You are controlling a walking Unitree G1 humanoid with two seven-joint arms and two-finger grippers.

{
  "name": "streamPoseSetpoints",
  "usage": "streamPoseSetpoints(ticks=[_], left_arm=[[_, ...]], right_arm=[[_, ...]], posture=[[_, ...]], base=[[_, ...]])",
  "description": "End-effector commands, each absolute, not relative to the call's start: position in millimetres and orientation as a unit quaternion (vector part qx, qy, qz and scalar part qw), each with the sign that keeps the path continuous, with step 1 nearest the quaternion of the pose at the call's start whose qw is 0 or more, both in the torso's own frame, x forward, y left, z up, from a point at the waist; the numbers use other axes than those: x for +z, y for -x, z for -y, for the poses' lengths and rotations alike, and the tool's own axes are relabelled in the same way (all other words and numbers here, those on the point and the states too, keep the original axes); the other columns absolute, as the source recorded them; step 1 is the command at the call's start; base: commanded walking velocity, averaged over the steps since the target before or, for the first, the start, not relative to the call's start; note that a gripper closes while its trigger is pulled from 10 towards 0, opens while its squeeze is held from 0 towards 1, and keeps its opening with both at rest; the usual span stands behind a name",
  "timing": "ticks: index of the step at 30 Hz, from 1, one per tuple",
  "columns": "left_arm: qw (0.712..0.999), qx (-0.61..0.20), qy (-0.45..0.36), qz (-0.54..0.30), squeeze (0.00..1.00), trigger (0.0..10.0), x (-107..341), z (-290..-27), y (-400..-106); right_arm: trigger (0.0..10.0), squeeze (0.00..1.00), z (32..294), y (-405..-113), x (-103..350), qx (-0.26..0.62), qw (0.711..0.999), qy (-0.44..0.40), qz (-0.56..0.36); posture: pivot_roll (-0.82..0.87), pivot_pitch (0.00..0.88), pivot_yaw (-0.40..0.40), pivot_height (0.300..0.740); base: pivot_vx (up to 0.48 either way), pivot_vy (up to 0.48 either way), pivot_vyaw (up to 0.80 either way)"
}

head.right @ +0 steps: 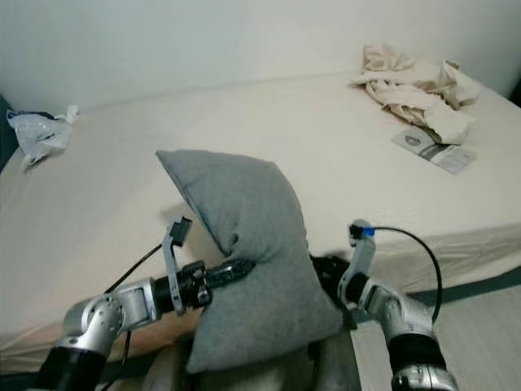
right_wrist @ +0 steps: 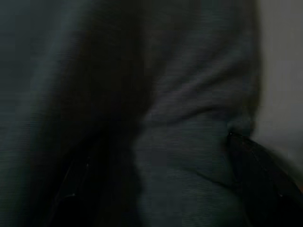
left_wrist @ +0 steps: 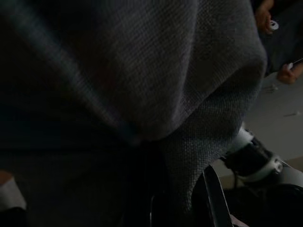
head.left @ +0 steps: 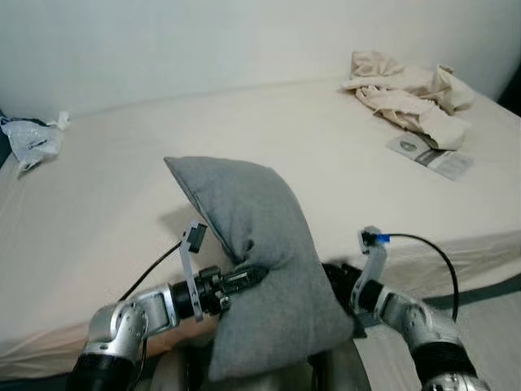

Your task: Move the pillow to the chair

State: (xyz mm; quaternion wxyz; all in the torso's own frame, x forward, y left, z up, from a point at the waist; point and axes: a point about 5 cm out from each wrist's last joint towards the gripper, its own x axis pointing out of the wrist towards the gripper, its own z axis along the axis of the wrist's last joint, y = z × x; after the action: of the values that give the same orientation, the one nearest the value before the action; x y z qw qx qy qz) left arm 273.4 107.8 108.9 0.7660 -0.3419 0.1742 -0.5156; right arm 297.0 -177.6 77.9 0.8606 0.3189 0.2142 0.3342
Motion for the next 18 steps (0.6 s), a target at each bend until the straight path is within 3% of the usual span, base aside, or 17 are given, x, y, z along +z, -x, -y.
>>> streamPoseSetpoints(ticks=[1, 5, 6, 11, 12, 13, 14, 15, 16, 18], left_arm=[[0.763, -0.525, 0.33, -0.181, 0.0, 0.0, 108, -96, -273], [0.766, -0.522, 0.329, -0.181, 0.0, 0.0, 107, -96, -274], [0.767, -0.515, 0.341, -0.174, 0.0, 0.0, 108, -96, -277], [0.772, -0.507, 0.345, -0.167, 0.0, 0.0, 109, -98, -279], [0.776, -0.502, 0.345, -0.163, 0.0, 0.0, 108, -98, -280], [0.784, -0.493, 0.343, -0.157, 0.0, 0.0, 108, -99, -282], [0.784, -0.493, 0.343, -0.157, 0.0, 0.0, 108, -99, -282], [0.798, -0.476, 0.337, -0.15, 0.0, 0.0, 108, -101, -285], [0.811, -0.46, 0.331, -0.143, 0.0, 0.0, 108, -102, -287], [0.831, -0.433, 0.322, -0.132, 0.0, 0.0, 108, -104, -291]], right_arm=[[10.0, 1.0, 134, -291, 98, 0.458, 0.795, -0.355, -0.178], [10.0, 1.0, 131, -290, 102, 0.47, 0.788, -0.361, -0.169], [10.0, 0.89, 128, -287, 106, 0.482, 0.781, -0.365, -0.156], [10.0, 0.84, 125, -281, 113, 0.498, 0.77, -0.374, -0.14], [5.3, 0.65, 126, -280, 115, 0.495, 0.772, -0.374, -0.137], [1.2, 0.6, 127, -283, 115, 0.481, 0.785, -0.366, -0.135], [1.2, 0.6, 127, -283, 115, 0.481, 0.785, -0.366, -0.135], [0.0, 0.29, 131, -289, 110, 0.445, 0.814, -0.347, -0.139], [0.0, 0.0, 135, -295, 105, 0.409, 0.841, -0.322, -0.143], [0.0, 0.0, 140, -301, 98, 0.367, 0.877, -0.273, -0.147]], posture=[[0.04, 0.135, 0.045, 0.55], [0.04, 0.134, 0.045, 0.55], [0.04, 0.136, 0.041, 0.55], [0.04, 0.138, 0.038, 0.55], [0.04, 0.137, 0.037, 0.55], [0.04, 0.136, 0.036, 0.55], [0.04, 0.136, 0.036, 0.55], [0.04, 0.132, 0.035, 0.55], [0.04, 0.129, 0.035, 0.55], [0.04, 0.124, 0.031, 0.55]], base=[[0.0, 0.0, 0.0], [0.0, 0.0, 0.0], [0.0, 0.0, 0.0], [0.0, 0.0, 0.0], [0.0, 0.0, 0.0], [0.0, 0.0, 0.0], [0.0, 0.0, 0.0], [0.0, 0.0, 0.0], [0.0, 0.0, 0.0], [0.0, 0.0, 0.0]])
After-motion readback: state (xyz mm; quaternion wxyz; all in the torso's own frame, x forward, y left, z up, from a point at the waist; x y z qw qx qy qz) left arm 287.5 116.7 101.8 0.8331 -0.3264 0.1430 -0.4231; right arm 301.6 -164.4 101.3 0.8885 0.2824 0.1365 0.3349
